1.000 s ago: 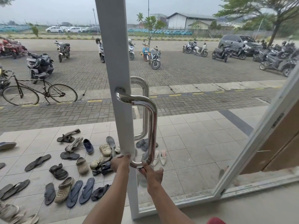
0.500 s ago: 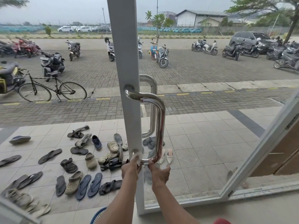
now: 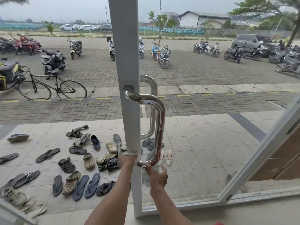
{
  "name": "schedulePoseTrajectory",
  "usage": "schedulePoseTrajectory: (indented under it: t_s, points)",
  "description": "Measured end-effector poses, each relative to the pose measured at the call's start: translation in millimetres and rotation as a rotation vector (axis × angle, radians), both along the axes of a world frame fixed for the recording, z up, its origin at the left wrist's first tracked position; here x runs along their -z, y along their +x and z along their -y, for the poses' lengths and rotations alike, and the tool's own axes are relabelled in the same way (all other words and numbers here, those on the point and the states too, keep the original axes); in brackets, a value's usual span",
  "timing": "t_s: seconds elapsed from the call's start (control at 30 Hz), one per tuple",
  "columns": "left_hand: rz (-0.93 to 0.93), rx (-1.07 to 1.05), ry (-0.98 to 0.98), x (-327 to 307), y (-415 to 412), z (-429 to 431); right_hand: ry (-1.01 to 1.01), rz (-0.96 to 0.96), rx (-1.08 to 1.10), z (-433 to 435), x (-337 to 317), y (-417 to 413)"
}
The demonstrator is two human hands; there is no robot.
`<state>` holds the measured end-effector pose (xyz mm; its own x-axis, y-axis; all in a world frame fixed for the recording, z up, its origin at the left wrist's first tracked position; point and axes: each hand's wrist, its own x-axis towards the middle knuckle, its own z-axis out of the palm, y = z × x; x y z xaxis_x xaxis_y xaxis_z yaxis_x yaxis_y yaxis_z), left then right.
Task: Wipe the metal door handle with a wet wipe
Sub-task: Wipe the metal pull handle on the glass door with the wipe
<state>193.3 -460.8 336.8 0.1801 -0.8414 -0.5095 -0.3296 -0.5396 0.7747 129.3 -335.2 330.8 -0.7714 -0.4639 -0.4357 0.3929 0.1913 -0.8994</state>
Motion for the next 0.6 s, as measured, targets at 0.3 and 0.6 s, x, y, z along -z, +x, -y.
schedulePoseTrajectory:
  t_s: [0.3, 0.6]
  points:
    - [-0.362, -0.077, 0.058, 21, 3, -7, -0.018, -0.004, -0.06, 6, 17, -7]
    - [-0.528, -0.224, 0.076, 22, -10, -40, 0.023, -0.022, -0.088, 2, 13, -3]
